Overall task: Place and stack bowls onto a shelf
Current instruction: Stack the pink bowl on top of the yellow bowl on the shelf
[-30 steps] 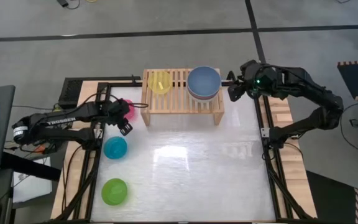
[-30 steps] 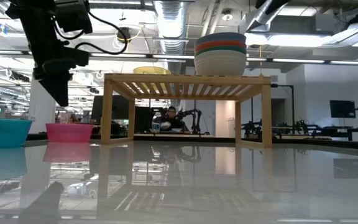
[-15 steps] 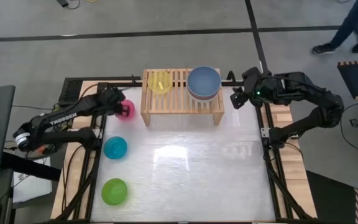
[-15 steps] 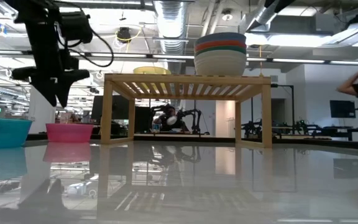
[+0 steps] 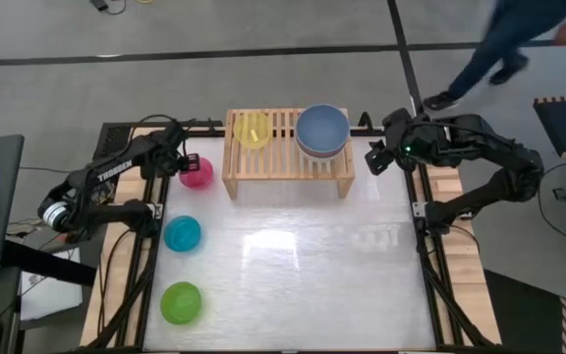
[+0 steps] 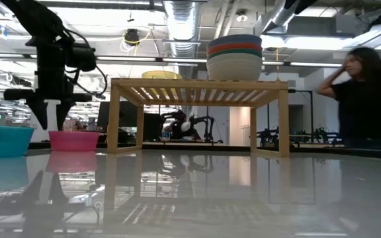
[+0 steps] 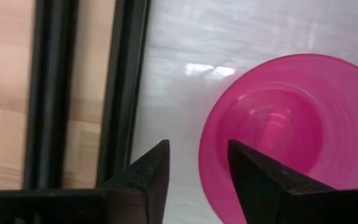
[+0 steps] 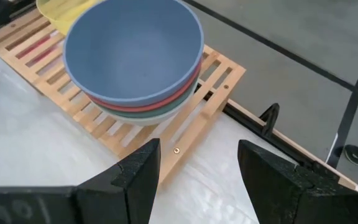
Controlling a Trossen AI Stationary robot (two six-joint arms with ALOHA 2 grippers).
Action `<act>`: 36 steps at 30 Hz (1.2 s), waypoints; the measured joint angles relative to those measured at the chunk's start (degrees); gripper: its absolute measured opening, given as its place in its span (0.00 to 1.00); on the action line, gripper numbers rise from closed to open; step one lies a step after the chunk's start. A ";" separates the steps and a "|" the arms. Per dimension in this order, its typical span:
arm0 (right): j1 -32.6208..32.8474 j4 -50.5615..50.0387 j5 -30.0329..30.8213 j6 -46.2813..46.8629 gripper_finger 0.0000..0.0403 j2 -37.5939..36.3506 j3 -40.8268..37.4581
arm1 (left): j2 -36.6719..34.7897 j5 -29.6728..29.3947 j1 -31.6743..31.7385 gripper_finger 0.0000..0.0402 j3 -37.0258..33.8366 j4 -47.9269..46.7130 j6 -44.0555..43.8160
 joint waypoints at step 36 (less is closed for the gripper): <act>0.96 -1.04 -1.47 2.15 0.59 -0.02 0.02 | 3.93 7.90 4.55 0.00 4.90 -0.34 9.28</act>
